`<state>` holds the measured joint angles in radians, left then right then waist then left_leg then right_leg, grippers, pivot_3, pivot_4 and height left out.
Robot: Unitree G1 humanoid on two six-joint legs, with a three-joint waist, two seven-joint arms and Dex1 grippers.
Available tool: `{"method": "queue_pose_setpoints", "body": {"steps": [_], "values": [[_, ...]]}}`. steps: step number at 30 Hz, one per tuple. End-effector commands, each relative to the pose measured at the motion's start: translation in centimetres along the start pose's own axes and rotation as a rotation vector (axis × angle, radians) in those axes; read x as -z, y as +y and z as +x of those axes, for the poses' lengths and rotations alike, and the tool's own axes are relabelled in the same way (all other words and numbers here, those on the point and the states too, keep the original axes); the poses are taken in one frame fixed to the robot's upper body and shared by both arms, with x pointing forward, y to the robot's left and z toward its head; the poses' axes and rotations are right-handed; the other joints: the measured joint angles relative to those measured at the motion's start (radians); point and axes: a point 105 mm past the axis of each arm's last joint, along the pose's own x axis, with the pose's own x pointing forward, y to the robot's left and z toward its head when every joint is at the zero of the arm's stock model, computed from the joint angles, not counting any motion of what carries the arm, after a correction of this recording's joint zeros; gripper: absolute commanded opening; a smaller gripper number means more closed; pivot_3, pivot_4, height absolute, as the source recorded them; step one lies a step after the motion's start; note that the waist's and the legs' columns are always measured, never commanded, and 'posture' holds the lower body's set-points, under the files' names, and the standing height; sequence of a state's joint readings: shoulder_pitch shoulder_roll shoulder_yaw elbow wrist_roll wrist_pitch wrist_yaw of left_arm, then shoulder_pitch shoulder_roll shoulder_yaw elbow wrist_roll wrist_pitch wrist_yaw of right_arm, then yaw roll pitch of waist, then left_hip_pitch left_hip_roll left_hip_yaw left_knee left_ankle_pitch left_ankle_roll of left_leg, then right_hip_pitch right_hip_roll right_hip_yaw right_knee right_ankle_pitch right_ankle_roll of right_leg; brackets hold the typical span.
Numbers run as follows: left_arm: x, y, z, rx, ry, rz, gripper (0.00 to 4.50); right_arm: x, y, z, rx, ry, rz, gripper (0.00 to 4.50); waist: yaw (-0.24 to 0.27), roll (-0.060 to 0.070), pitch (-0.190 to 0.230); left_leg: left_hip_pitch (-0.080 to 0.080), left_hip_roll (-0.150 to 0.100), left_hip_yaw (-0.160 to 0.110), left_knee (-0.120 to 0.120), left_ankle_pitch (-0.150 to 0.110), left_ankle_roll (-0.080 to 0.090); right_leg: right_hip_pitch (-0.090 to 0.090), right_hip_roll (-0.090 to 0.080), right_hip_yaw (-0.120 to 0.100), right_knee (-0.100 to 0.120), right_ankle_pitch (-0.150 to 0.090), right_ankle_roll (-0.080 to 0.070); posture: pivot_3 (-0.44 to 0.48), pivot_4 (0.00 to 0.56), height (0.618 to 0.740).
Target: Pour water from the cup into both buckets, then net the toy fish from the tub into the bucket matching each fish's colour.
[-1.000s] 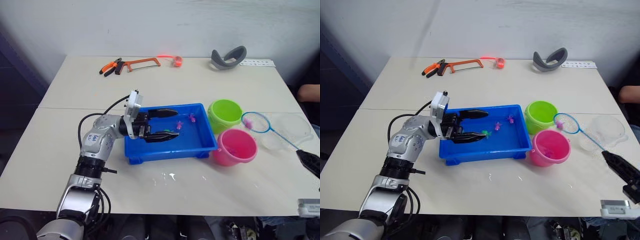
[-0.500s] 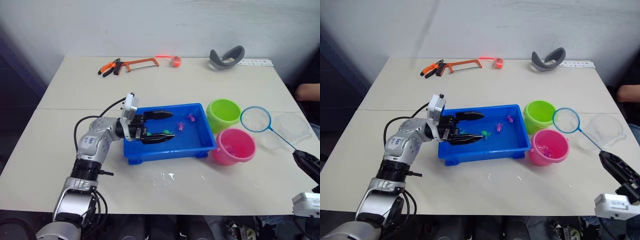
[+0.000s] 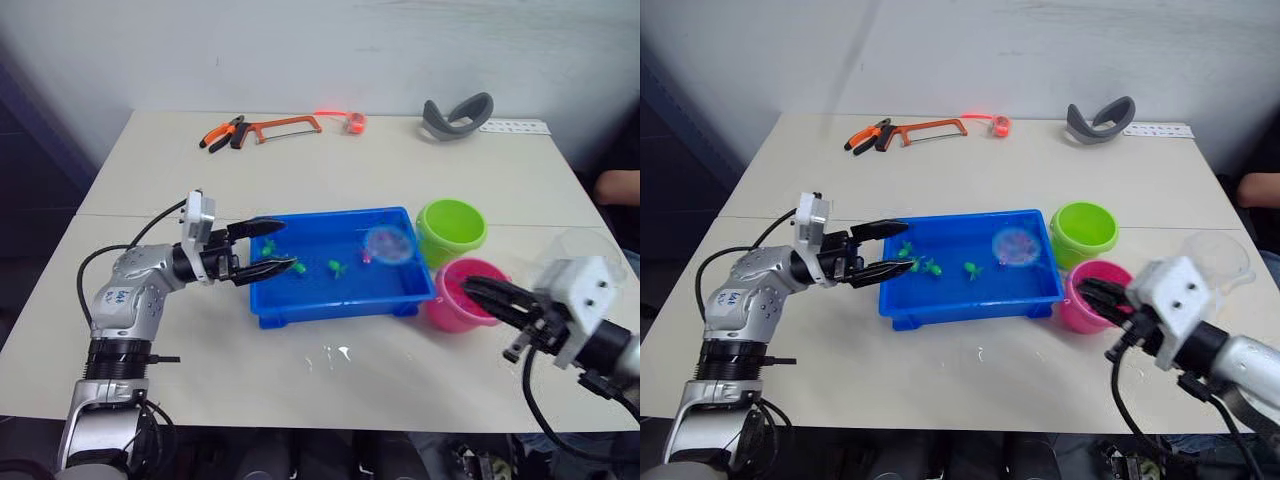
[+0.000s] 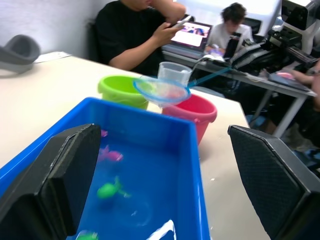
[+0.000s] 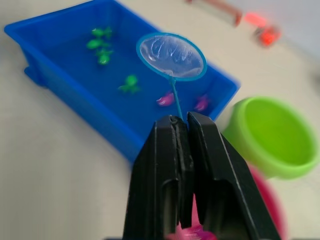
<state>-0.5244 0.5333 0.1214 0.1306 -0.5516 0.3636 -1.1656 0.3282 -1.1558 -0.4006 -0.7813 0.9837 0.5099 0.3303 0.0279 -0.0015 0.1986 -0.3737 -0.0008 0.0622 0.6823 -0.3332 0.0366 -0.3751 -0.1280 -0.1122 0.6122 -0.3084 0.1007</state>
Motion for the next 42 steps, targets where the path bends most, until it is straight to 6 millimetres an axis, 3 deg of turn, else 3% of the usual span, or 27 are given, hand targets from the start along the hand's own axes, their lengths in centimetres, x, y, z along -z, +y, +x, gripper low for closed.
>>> {"method": "queue_pose_setpoints", "body": {"steps": [1, 6, 11, 21, 29, 42], "values": [[-1.4, -0.3, -0.7, -0.026, -0.012, 0.051, 4.42, 0.8, 0.1, 0.7, -0.024, 0.142, 0.083, 0.0, -0.002, 0.0, 0.0, -0.001, -0.001, 0.0, 0.0, 0.0, 0.001, 0.0, -0.001, -0.001, 0.0, 0.0, 0.0, 0.0, 0.15, 0.74], [-1.5, -0.5, -1.0, -0.044, -0.013, 0.053, 4.42, 2.2, -0.9, 0.7, 0.007, 0.324, 0.113, 0.0, -0.001, 0.0, 0.0, -0.003, -0.002, 0.0, 0.0, -0.001, 0.002, 0.0, -0.002, -0.003, -0.001, 0.0, 0.001, 0.0, 0.15, 0.74], [-1.5, -0.7, -1.2, -0.054, -0.017, 0.055, 4.42, 2.3, -1.1, 0.6, 0.0, 0.403, 0.098, 0.0, -0.002, 0.0, 0.0, -0.003, -0.002, 0.0, 0.0, -0.001, 0.002, 0.0, -0.001, -0.004, 0.0, 0.001, 0.001, 0.0, 0.15, 0.74], [-1.4, -1.2, -0.4, -0.041, -0.03, 0.059, 4.42, 1.7, -3.4, 2.3, 0.14, 0.431, 0.035, 0.0, -0.002, 0.0, 0.0, -0.004, -0.003, 0.0, 0.0, 0.0, 0.002, -0.001, -0.002, -0.004, -0.001, 0.001, 0.002, 0.0, 0.15, 0.74], [-1.6, -1.5, 0.5, -0.033, -0.04, 0.057, 4.42, 0.6, -3.6, 4.2, 0.173, 0.407, 0.04, 0.0, -0.003, 0.0, 0.0, -0.005, -0.003, 0.0, 0.0, 0.0, 0.002, -0.001, -0.001, -0.004, 0.0, 0.001, 0.003, 0.0, 0.15, 0.74], [-1.6, -1.3, 0.4, -0.041, -0.045, 0.053, 4.42, 0.3, -4.3, 5.7, 0.259, 0.405, 0.069, 0.0, -0.005, 0.0, 0.0, -0.006, -0.003, 0.0, 0.0, 0.0, 0.002, -0.002, 0.0, -0.005, 0.0, 0.001, 0.003, 0.0, 0.15, 0.74]]}}
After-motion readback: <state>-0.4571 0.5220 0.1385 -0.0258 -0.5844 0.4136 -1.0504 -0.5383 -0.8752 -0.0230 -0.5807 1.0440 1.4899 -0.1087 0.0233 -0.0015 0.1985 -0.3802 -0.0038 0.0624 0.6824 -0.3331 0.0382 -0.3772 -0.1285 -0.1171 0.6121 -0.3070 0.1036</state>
